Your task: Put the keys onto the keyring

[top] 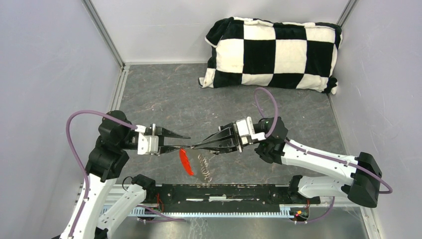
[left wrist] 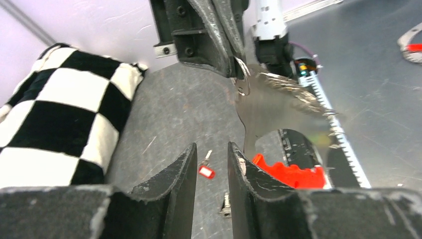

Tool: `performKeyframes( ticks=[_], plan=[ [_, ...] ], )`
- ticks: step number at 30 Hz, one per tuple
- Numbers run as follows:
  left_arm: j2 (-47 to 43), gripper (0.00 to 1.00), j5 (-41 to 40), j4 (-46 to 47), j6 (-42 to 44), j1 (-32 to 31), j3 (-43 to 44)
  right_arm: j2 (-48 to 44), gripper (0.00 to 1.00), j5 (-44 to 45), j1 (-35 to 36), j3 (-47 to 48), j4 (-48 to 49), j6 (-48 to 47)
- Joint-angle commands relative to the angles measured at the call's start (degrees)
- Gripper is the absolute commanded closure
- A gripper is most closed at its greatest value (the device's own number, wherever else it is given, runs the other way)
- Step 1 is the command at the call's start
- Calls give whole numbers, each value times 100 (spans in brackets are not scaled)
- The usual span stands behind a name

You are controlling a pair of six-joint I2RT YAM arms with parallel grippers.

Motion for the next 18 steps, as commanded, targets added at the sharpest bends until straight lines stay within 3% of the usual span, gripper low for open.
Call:
performKeyframes(
  ticks=[1,9,18],
  plan=[
    [-83,63,-926,33,494,-20,65,-262,99,687,10,116,-496,-353],
    [-83,58,-2593,572,677,-15,-62,-347,99,791,7,142,-982,-402],
    [-188,55,-1825,21,743,-15,162,-404,99,1135,12,124,-1156,-475]
  ],
)
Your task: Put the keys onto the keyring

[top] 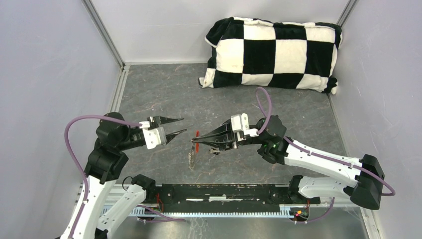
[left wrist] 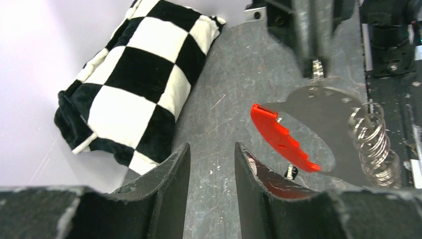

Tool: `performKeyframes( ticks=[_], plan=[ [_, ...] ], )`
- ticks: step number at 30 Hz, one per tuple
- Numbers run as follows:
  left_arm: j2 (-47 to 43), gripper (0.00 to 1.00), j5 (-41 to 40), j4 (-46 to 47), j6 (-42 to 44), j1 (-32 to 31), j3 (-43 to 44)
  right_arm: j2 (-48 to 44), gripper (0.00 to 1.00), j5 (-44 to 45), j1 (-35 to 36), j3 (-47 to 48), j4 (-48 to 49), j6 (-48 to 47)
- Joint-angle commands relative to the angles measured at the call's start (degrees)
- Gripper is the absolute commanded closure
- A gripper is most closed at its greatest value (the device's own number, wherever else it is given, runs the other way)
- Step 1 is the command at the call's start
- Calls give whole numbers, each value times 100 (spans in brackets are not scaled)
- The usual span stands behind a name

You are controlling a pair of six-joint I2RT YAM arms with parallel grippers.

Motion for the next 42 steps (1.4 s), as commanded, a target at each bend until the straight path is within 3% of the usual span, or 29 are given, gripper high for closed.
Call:
performKeyframes(
  ticks=[1,5,9,18,35,42],
  plan=[
    [-92,55,528,-405,325,-15,238,-187,99,400,14,116,-63,-225],
    [34,57,1196,-933,259,-20,344,-206,99,483,12,30,43,-167],
    [165,61,1928,-891,-197,-15,297,-167,99,452,16,-81,381,117],
    [205,69,2139,980,-2185,-16,-188,10,99,400,20,-269,971,584],
    [141,70,2244,1077,-2493,-16,-323,348,99,344,55,-280,1619,1053],
    [114,79,2094,1074,-2411,-20,-418,472,99,370,101,-320,1969,1309]
  ],
)
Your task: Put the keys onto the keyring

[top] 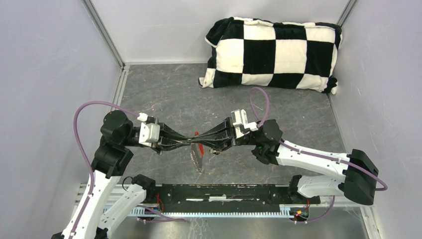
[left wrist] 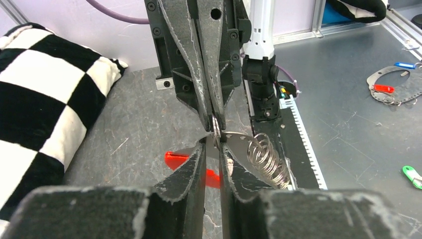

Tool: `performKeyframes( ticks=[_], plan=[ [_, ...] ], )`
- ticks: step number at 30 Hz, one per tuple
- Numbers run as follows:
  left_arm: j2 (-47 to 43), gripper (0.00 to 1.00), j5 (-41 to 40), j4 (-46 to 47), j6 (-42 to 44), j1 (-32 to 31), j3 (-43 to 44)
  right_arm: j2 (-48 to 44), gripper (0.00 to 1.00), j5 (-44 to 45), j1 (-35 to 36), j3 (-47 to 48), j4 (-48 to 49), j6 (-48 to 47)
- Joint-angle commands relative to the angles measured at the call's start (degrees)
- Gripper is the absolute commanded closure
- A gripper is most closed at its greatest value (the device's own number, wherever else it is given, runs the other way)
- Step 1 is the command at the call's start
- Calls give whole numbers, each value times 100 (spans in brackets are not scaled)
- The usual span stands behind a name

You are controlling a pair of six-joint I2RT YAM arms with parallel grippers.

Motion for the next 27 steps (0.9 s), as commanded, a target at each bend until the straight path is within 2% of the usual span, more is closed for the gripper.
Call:
performKeyframes(
  ticks=[1,4,8,17,27],
  plan=[
    [2,82,-27,149,-174,-15,-68,92,99,54,75,12,686,280],
    [20,88,-163,231,-276,-16,-33,162,99,22,90,-16,825,421],
    [13,88,-256,324,-376,-15,3,191,99,-7,112,-74,867,499],
    [-80,72,-229,368,-494,-17,-4,190,99,49,130,-57,744,443],
    [-140,71,177,-114,-55,-15,3,32,99,352,129,-107,586,175]
  ],
)
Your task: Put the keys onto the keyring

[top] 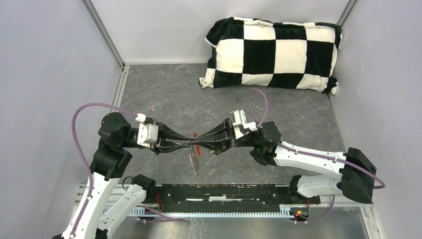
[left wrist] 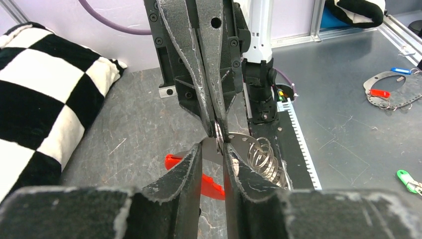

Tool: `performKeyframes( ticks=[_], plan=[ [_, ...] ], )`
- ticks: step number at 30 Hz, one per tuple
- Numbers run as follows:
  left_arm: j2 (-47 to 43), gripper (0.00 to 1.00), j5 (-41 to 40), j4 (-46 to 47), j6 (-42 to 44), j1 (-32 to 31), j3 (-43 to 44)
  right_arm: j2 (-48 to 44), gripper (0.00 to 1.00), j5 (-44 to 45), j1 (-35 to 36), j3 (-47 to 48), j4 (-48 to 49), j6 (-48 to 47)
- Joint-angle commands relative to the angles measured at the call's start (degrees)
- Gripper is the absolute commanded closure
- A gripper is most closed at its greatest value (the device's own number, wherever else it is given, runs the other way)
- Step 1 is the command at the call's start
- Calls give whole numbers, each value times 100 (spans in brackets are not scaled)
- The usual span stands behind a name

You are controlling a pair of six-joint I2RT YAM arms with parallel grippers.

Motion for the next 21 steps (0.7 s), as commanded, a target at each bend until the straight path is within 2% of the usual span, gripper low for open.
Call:
performKeyframes(
  ticks=[1,12,15,19,21],
  plan=[
    [-21,72,212,-210,180,-11,33,-143,99,254,30,-8,83,-171],
    [106,91,137,-183,181,-11,99,-9,100,169,62,-42,303,44],
    [125,84,96,-146,108,-10,128,7,99,158,69,-119,366,110],
    [108,81,65,-144,112,-11,95,15,99,143,91,-157,434,172],
    [99,69,26,-142,114,-13,85,23,99,131,91,-153,434,191]
  ],
)
